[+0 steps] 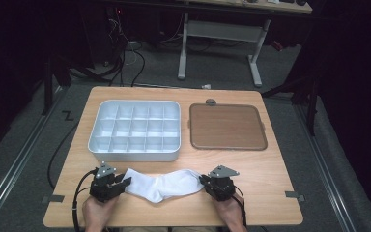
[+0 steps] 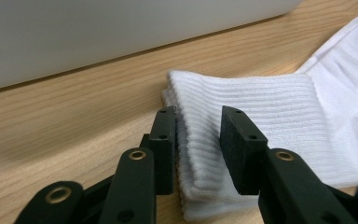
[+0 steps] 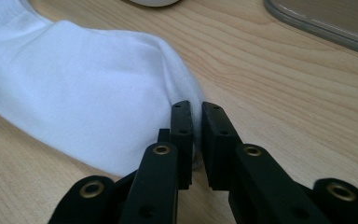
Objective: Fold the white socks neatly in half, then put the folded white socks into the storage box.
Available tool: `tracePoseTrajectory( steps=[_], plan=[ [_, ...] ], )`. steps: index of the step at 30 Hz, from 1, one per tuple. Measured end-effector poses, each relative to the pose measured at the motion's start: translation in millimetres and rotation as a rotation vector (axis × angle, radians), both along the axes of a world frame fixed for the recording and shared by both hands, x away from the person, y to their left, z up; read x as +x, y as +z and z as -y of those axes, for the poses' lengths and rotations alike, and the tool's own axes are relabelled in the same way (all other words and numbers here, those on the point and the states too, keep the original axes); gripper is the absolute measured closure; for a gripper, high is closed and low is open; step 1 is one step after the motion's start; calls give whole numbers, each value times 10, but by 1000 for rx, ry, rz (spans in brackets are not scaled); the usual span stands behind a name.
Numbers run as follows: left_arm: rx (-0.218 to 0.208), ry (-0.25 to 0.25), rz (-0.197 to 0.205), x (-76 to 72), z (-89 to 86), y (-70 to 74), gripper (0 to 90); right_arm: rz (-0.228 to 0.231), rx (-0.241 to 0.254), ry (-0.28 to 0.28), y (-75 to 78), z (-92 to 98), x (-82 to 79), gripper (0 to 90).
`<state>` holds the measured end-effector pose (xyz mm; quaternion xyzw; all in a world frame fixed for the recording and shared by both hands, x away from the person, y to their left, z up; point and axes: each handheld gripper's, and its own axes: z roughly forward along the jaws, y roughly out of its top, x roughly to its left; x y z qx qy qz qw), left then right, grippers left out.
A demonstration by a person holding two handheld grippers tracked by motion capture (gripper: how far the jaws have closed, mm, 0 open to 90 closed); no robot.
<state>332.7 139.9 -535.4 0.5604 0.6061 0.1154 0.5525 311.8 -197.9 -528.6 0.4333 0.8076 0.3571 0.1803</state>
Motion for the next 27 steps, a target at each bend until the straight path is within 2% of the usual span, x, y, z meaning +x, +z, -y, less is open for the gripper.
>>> tracePoseTrajectory(
  steps=[8, 19, 27],
  plan=[
    [-4, -11, 8, 9, 131, -1, 672, 10, -19, -20, 6, 89, -2, 834],
    [-19, -48, 4, 72, 348, 0, 683, 17, -33, -70, 13, 319, -12, 831],
    [-16, -58, 4, 104, 441, 2, 682, 25, -43, -87, 11, 390, -9, 827]
  ],
)
